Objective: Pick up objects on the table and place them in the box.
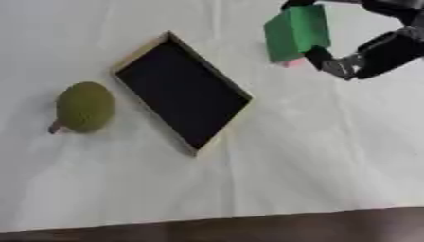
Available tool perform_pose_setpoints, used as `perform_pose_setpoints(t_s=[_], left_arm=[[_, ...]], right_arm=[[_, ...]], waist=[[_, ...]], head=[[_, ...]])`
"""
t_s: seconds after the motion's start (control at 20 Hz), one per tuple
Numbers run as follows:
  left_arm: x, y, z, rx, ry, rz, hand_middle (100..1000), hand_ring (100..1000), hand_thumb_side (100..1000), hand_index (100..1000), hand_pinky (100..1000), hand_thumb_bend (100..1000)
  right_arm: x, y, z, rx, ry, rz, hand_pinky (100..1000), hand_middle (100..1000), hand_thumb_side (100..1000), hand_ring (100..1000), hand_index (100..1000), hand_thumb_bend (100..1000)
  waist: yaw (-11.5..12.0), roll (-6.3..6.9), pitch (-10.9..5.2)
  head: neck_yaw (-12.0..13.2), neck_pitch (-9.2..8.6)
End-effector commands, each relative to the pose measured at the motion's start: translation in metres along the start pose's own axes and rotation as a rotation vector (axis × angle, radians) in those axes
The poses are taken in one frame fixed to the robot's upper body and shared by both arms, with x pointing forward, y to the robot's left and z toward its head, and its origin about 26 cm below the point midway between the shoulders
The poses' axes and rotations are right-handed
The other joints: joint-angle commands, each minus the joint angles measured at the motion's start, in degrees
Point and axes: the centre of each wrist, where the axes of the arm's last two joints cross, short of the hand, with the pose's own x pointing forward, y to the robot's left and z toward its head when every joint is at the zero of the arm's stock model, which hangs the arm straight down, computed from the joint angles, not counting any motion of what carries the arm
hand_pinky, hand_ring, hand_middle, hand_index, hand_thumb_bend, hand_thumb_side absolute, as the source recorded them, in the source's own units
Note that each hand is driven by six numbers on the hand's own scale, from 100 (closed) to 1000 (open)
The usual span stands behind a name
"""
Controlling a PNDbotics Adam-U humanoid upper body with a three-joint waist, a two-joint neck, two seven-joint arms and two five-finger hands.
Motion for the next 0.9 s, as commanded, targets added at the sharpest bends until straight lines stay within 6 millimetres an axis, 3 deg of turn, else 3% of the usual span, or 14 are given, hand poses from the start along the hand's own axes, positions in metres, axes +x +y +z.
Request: perform_pose_setpoints(t_s=[0.05, 0.3, 0.45, 0.5, 0.55, 0.9], left_arm=[[0.006, 0.003, -0.008, -0.018, -0.038, 0.001, 788, 794, 624, 810, 691, 100], [0.007, 0.001, -0.01, -0.02, -0.049, 0.014, 787, 793, 619, 810, 691, 100], [0.007, -0.001, -0.012, -0.015, -0.054, 0.03, 787, 793, 623, 810, 691, 100], [0.007, -0.002, -0.012, -0.014, -0.054, 0.034, 787, 793, 611, 810, 691, 100], [0.007, -0.003, -0.012, -0.014, -0.054, 0.037, 787, 793, 624, 810, 690, 100], [0.007, -0.006, -0.012, -0.016, -0.052, 0.054, 789, 794, 629, 810, 689, 100]], right_arm=[[0.002, -0.002, -0.021, 0.033, -0.041, 0.001, 921, 361, 160, 747, 584, 100], [-0.006, 0.013, -0.055, 0.101, -0.058, -0.029, 924, 361, 198, 738, 583, 100], [-0.018, 0.032, -0.073, 0.132, -0.031, -0.096, 935, 355, 214, 736, 579, 100], [-0.021, 0.037, -0.078, 0.137, -0.025, -0.114, 936, 353, 175, 736, 579, 100], [-0.023, 0.041, -0.082, 0.141, -0.023, -0.127, 936, 355, 229, 737, 579, 100], [-0.03, 0.071, -0.108, 0.186, 0.009, -0.085, 929, 377, 257, 752, 598, 100]], waist=[[0.2, 0.2, -1.52], [0.7, 0.17, -1.57], [1.0, 0.22, -1.46], [1.1, 0.24, -1.4], [1.1, 0.24, -1.34], [1.5, 0.07, -1.08]], head=[[-0.4, 0.1], [-0.5, -0.23], [-0.7, -0.6], [-0.7, -0.73], [-0.6, -0.83], [-0.8, -0.76]])
